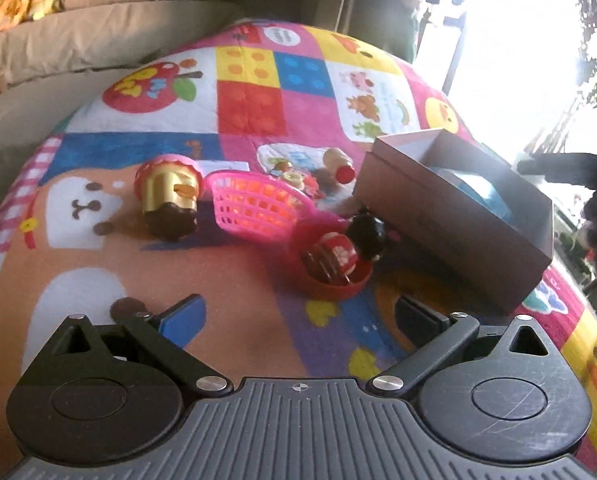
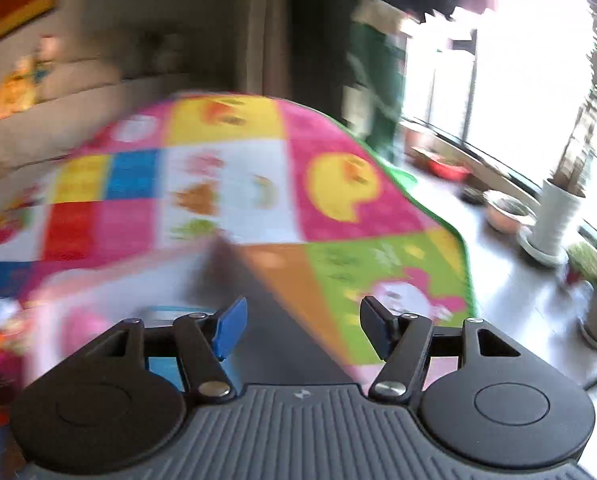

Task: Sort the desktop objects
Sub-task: 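Drop the wipes pack into the pink box with right tool while left drops pink figure in, then withdraw the right tool from the box toward the doll in the red bowl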

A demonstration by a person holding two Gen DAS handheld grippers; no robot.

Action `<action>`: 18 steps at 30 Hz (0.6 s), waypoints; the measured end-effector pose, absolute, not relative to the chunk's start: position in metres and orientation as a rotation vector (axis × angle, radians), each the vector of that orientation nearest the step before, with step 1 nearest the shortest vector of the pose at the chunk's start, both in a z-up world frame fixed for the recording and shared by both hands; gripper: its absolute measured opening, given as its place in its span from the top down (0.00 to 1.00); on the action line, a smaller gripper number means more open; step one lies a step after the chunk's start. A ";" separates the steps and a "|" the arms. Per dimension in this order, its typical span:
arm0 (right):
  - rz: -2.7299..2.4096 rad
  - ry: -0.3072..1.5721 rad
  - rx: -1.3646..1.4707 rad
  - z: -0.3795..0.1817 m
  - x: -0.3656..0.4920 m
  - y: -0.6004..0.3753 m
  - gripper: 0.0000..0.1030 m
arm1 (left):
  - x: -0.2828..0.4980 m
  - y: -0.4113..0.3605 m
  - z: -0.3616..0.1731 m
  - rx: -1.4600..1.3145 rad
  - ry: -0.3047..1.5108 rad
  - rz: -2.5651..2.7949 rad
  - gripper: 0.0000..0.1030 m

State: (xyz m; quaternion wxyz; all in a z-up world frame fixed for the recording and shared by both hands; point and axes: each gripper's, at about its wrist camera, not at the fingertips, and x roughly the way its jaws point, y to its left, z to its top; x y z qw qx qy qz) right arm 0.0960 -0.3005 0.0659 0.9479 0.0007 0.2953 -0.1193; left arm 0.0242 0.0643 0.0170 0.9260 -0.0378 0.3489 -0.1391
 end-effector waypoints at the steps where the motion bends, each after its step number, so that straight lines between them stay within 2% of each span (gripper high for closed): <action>1: -0.234 0.600 0.007 0.059 0.103 -0.306 0.39 | 0.022 0.062 0.018 -0.062 0.713 -0.281 0.00; 3: -0.204 0.597 0.019 0.054 0.113 -0.309 0.44 | 0.019 0.059 0.020 -0.042 0.717 -0.273 0.00; 4: -0.182 0.614 0.016 0.054 0.119 -0.307 0.56 | 0.018 0.058 0.021 -0.036 0.722 -0.271 0.00; 5: -0.147 0.641 0.015 0.053 0.124 -0.305 0.60 | 0.019 0.056 0.023 -0.031 0.726 -0.267 0.00; 9: -0.162 0.676 0.018 0.051 0.129 -0.301 0.63 | 0.021 0.041 0.033 -0.023 0.713 -0.290 0.00; 13: -0.244 0.719 0.167 0.047 0.111 -0.324 0.63 | 0.024 0.031 0.038 -0.011 0.701 -0.304 0.00; 14: -0.271 0.739 0.216 0.043 0.106 -0.330 0.65 | 0.026 0.031 0.037 -0.009 0.702 -0.304 0.00; 16: -0.264 0.751 0.258 0.034 0.096 -0.333 0.73 | 0.030 0.031 0.036 -0.005 0.704 -0.300 0.00; 18: -0.229 0.730 0.202 0.029 0.094 -0.321 0.73 | 0.034 0.033 0.034 -0.009 0.711 -0.294 0.00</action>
